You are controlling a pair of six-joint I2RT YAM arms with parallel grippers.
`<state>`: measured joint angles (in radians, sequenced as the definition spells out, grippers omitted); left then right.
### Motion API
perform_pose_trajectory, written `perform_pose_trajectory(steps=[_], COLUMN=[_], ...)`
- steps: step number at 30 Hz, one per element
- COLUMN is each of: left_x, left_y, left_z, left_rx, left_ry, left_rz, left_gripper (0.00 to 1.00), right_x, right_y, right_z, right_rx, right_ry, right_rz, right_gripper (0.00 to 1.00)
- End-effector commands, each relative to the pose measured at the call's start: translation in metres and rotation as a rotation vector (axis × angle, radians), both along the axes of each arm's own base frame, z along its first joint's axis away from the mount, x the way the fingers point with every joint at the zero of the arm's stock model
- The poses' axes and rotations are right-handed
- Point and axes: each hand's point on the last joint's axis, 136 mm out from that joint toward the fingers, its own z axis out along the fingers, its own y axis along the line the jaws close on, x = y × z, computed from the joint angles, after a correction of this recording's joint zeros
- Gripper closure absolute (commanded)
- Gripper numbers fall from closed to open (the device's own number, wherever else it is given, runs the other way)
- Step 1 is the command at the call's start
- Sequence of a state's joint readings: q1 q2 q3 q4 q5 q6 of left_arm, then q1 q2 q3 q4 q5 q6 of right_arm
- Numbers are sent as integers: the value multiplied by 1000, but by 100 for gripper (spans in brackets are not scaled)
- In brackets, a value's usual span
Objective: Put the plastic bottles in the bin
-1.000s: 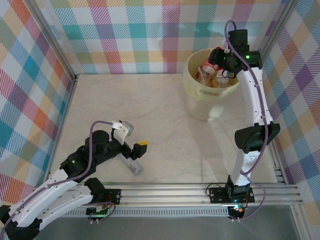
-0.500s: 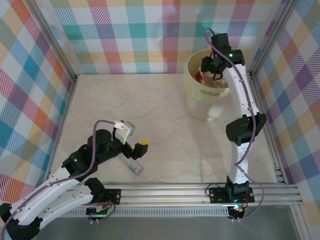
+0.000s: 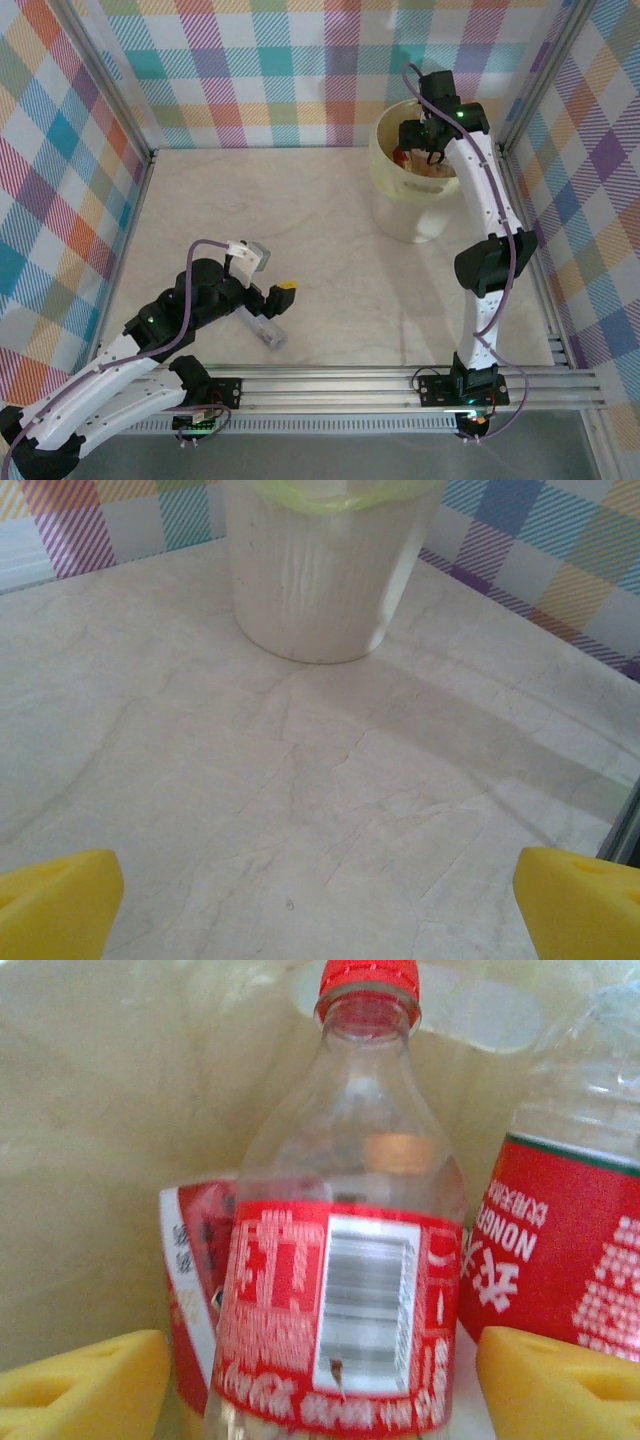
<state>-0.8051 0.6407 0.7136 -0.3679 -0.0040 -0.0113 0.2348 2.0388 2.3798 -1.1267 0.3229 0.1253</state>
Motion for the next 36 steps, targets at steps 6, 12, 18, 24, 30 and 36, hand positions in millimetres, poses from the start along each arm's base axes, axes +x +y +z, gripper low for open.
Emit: perform_pose_trajectory(steps=[6,12,18,24,30,36], left_x=[1,-2,-10,-20,-28,-28], left_y=[34,69,84,92,88,91], left_z=[25,14,-11,-40,-73,-110], left_rx=[15,74,105,114,118,87], left_ry=[56,180,366,589,765,838], left_rz=[179,358,494,666,793,934], left_gripper=[0,0,0,0,0,0], right_x=[-63,-126,-211,-291,-341,-355], right_y=[8,31,52,75,79,76], right_z=[77,78,51,31,4,-18], right_rx=[181,350,523,710,796,854], right_ry=[-113,-175,-141,-53,37,62], right_rz=[55,214,377,559,617,560], right_gripper=[15,8,1,0,0,0])
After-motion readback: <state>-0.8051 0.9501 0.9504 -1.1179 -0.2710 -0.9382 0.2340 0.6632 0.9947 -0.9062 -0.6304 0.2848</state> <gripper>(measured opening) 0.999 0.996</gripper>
